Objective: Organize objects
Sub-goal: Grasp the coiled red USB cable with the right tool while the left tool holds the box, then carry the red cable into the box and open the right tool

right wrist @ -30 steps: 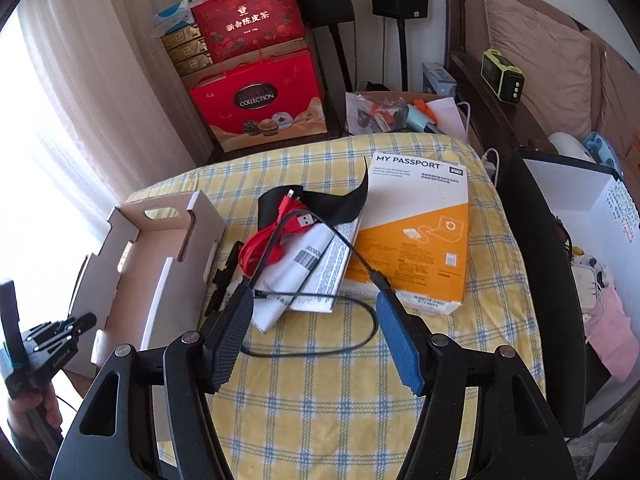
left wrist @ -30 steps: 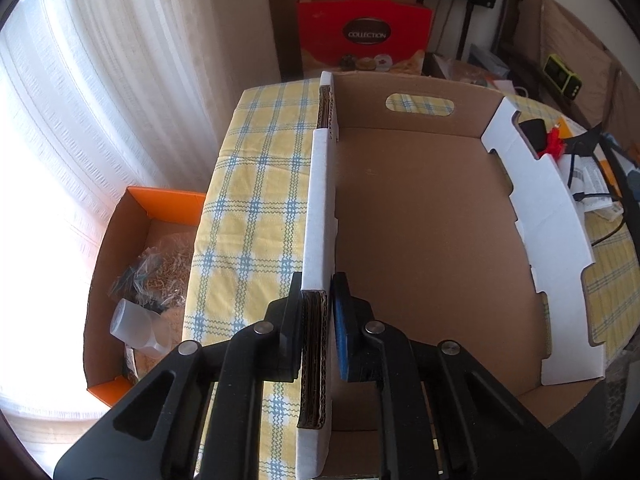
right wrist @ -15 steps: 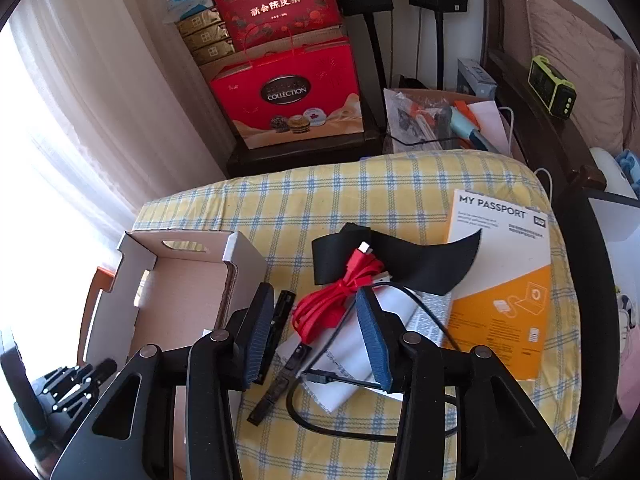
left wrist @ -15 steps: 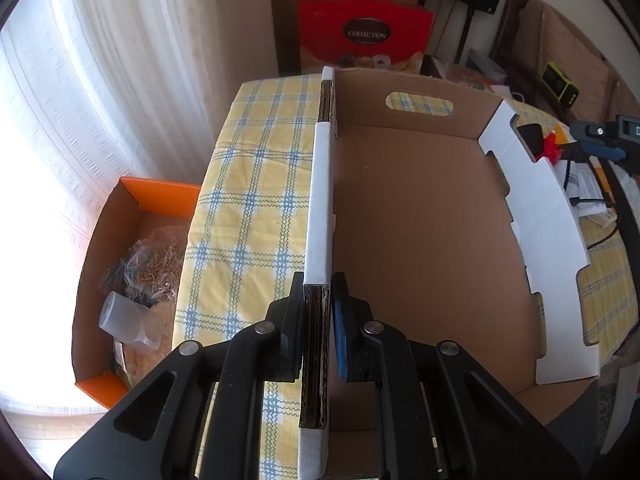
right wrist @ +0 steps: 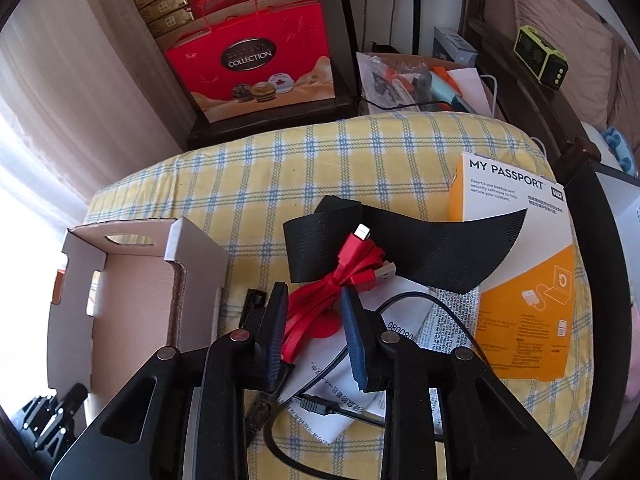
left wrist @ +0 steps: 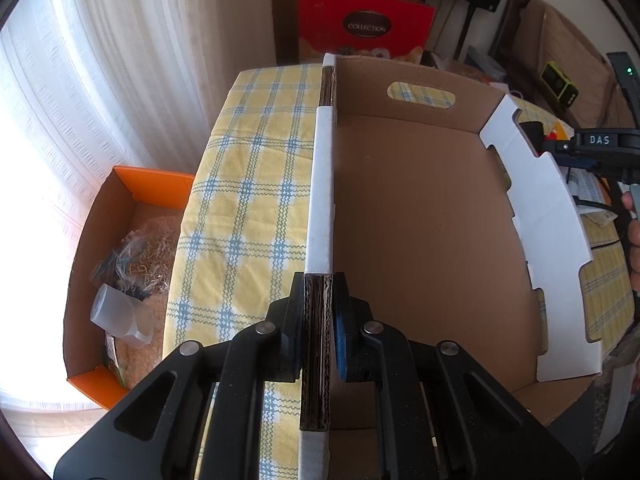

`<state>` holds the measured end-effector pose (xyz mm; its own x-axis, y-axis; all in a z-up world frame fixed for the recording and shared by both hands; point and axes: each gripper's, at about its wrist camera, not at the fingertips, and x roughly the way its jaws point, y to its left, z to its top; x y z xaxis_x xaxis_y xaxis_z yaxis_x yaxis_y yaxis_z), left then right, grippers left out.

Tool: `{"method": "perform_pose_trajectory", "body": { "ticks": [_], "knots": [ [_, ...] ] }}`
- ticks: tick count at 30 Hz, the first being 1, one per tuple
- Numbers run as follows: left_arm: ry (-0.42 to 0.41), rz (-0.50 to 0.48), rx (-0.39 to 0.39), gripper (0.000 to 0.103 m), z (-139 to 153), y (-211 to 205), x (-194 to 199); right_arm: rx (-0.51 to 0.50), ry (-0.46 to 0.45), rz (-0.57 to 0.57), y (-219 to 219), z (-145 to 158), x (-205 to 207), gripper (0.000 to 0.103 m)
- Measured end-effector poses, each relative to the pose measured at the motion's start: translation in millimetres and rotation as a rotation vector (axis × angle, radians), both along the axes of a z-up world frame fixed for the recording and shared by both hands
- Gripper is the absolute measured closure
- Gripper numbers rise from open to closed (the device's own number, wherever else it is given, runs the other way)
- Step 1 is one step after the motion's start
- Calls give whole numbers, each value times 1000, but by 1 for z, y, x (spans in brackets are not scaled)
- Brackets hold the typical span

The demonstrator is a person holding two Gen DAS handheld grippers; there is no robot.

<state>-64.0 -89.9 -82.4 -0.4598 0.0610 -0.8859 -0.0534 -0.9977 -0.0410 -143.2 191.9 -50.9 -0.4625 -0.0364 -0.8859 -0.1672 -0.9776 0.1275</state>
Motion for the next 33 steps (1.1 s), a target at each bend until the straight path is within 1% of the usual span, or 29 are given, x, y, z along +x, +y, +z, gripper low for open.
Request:
{"method": "perform_pose_trajectory", "body": {
  "ticks": [2,3,4,7,9,10,11,15,21,24,25,26,27,28,31,33],
  "knots": [
    [-1,0,0,92,0,0,0,10,-20,-1,-2,-6,-2,70],
    [-2,1,1,92,0,0,0,16,-27,-2,-4,-8,-4,64],
    [-2,2,2,92,0,0,-1,19,-26,-5,-4,-10,-5,62],
    [-2,2,3,92,0,0,-1,28,-41,-14,-7,-15,-8,58],
    [-3,2,3,92,0,0,-1,14,-44,-4,-9,-18,-9,58],
    [-4,2,4,92,0,0,-1,17,-49,3,-10,-20,-10,61],
    [-4,2,5,92,0,0,-1,29,-52,6,-12,-22,-10,62],
    [-5,3,4,92,-1,0,-1,27,-21,18,-13,-18,-7,68],
    [-8,8,25,92,-1,-2,-2,-35,47,38,-8,3,7,71],
    [-10,9,33,93,-1,-3,-3,-47,74,56,-8,18,19,74],
    [-10,9,30,93,-1,-3,-3,-51,83,65,-9,23,23,77],
    [-10,8,28,93,-1,-2,-3,-55,93,75,-11,28,28,87],
    [-10,9,26,93,-1,-2,-3,-68,97,93,-13,32,31,100],
    [-11,10,28,93,-1,-2,-3,-73,100,102,-15,36,35,98],
    [-17,13,37,92,-1,-4,-5,-70,102,121,-20,41,42,98],
    [-20,12,40,92,-1,-4,-5,-53,99,112,-22,40,45,96]
  ]
}}
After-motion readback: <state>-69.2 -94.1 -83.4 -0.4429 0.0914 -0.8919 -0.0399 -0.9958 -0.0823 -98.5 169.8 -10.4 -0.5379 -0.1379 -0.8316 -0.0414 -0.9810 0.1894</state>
